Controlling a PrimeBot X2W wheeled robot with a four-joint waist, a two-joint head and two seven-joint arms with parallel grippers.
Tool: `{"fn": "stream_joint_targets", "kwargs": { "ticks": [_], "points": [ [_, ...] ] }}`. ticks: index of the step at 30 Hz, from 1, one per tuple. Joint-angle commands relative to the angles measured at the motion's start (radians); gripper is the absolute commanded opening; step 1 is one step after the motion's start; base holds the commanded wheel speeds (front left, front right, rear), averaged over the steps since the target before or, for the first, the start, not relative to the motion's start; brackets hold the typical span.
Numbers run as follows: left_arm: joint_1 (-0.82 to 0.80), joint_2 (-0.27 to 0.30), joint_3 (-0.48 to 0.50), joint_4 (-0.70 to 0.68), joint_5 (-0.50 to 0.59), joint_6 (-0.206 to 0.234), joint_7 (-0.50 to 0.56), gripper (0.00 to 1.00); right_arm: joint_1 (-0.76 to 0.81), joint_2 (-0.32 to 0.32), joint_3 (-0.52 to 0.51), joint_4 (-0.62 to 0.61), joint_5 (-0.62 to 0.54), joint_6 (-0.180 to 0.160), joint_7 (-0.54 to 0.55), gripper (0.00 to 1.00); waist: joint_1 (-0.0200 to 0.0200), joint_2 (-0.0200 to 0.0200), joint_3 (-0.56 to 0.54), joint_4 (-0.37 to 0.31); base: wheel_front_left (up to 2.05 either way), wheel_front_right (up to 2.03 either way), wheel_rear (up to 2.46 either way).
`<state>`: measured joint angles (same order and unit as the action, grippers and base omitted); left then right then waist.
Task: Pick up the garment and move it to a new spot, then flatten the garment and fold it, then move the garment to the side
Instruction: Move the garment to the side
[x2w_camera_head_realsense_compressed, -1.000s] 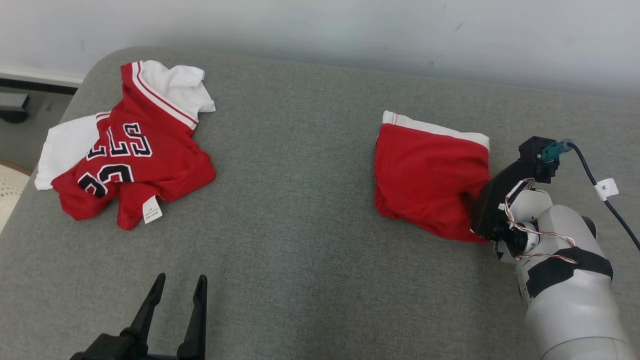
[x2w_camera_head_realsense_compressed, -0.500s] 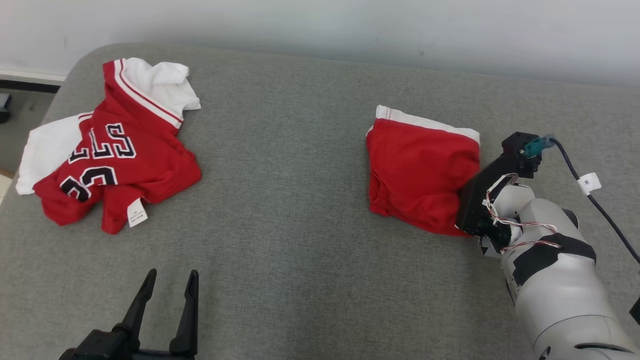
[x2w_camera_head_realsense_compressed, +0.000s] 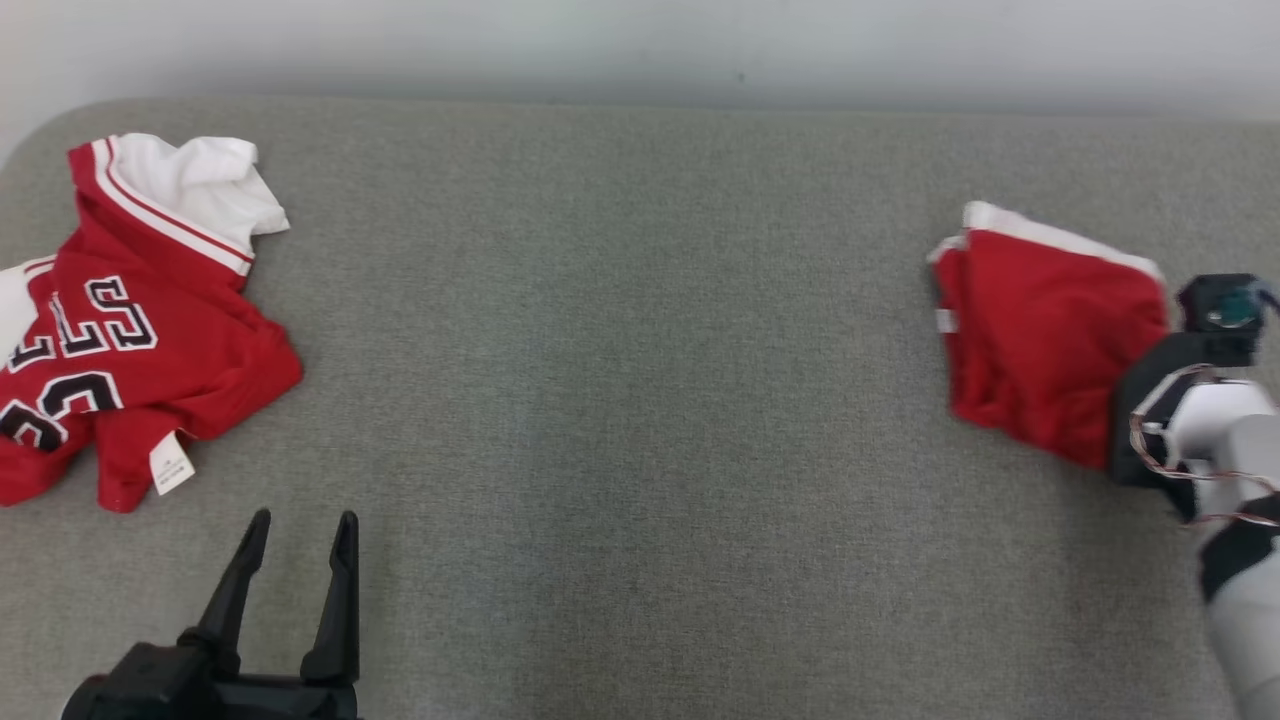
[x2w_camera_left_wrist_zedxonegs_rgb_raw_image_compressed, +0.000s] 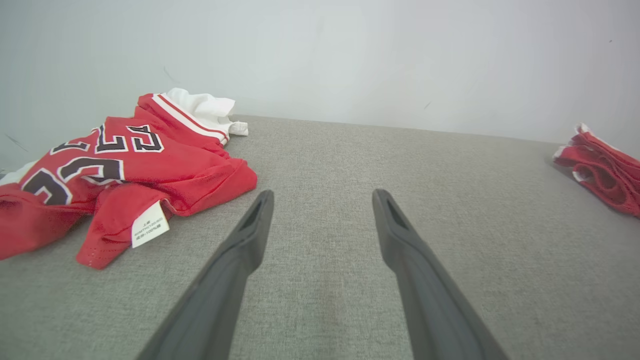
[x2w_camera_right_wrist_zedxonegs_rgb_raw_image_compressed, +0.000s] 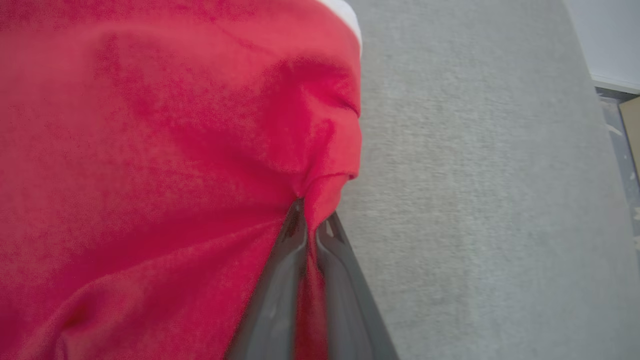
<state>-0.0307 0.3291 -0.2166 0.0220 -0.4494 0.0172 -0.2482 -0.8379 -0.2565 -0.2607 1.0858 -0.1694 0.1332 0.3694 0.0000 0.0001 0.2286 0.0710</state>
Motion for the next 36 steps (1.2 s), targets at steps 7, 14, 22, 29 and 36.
{"fn": "stream_joint_targets", "kwargs": {
  "ticks": [7, 14, 22, 29, 36],
  "points": [
    [-0.043, 0.023, 0.016, -0.048, -0.013, -0.004, 0.003, 1.00, 0.065, -0.195, 0.090, -0.069, -0.023, -0.004, -0.016, 0.00, 0.0000, -0.0001, 0.080, -0.028, 0.00, 0.00, 0.00],
    [-0.057, 0.039, 0.017, -0.075, -0.009, 0.002, 0.010, 1.00, 0.095, -0.345, 0.146, -0.137, -0.002, -0.004, -0.057, 0.00, 0.0000, -0.0001, 0.118, -0.025, 0.00, 0.00, 0.00],
    [-0.070, 0.042, 0.008, -0.065, -0.007, 0.001, 0.012, 1.00, 0.146, -0.421, 0.166, -0.228, 0.006, -0.004, -0.091, 0.00, 0.0000, -0.0001, 0.132, -0.036, 0.00, 0.00, 0.00],
    [-0.075, 0.047, 0.001, -0.059, -0.006, -0.003, 0.013, 1.00, 0.188, -0.428, 0.162, -0.284, -0.003, -0.004, -0.125, 0.00, 0.0000, -0.0001, 0.134, -0.043, 0.00, 0.00, 0.00],
    [-0.075, 0.052, -0.009, -0.057, -0.006, -0.006, 0.019, 1.00, 0.209, -0.429, 0.160, -0.316, -0.024, -0.004, -0.170, 1.00, 0.0000, -0.0001, 0.129, -0.042, 0.00, 0.00, 0.00]
  ]
}}
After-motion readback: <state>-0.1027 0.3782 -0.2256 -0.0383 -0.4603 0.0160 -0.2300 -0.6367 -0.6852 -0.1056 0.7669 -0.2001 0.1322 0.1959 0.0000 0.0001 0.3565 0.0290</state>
